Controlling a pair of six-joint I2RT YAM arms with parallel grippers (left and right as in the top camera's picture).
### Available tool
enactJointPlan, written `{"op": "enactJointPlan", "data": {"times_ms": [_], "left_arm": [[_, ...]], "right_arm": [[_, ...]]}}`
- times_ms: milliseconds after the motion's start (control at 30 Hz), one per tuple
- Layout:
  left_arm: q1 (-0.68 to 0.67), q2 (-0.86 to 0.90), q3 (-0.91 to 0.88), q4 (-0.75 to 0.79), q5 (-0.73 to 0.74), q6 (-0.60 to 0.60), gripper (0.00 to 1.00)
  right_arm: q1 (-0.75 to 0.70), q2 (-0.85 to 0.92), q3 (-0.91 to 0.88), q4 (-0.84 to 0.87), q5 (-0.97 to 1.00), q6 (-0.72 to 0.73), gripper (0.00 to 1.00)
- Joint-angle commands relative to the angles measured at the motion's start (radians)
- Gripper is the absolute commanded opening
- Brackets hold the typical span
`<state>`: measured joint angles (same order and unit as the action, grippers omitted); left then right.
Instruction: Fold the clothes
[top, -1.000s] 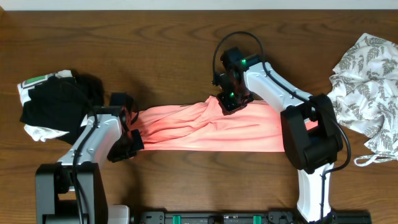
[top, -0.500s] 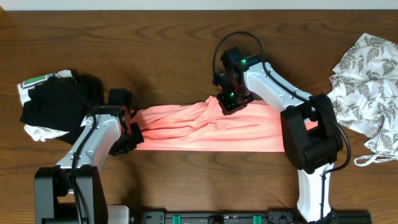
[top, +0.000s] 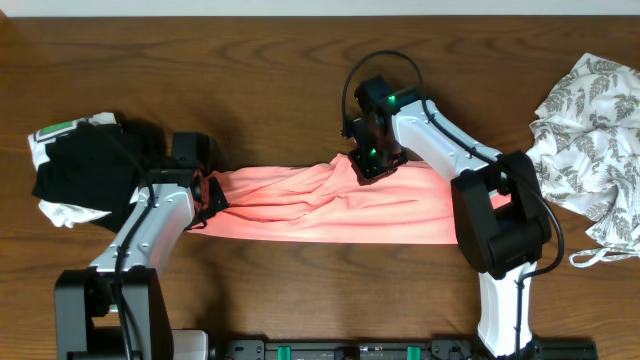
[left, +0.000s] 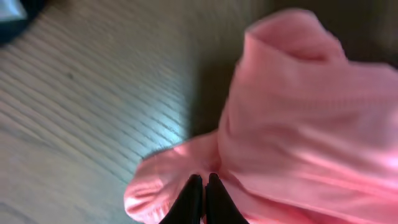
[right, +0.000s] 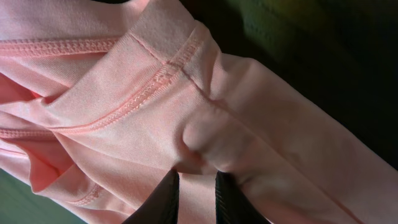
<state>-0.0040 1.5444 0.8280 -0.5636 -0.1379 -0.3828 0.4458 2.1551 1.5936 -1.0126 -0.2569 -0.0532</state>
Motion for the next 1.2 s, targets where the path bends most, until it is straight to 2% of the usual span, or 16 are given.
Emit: {"op": "enactJointPlan", "data": {"times_ms": [0,533,633,733,933,1167], "left_arm": [[-0.002,-0.013,0.021,0.025,-0.089,-0.023,0.06],[-0.001,0.024,-0.013,0.066,-0.092,-0.025,0.06],[-0.002,-0.013,0.029,-0.005,-0.09,-0.011,0.06],[-0.003,-0.082,0.095,-0.154,-0.07,-0.012,0.06],[-0.061,-0.229,0.122,-0.338,0.099,0.008,0.06],[-0.159,-0.18,0.007,-0.34,0.108,0.007,0.06]], "right_arm": [[-0.014,0.018,-0.005,-0.001,-0.001,0.015,0.19],[-0.014,0.018,-0.005,-0.002,-0.001,0.015,0.19],[-0.014,0.018,-0.005,-0.001,-0.001,0.015,0.19],[-0.014,0.018,-0.005,0.0,-0.001,0.015,0.19],[-0.014,0.018,-0.005,0.005,-0.001,0.015,0.2],[-0.014,0.018,-0.005,0.002,-0.001,0.015,0.2]]}}
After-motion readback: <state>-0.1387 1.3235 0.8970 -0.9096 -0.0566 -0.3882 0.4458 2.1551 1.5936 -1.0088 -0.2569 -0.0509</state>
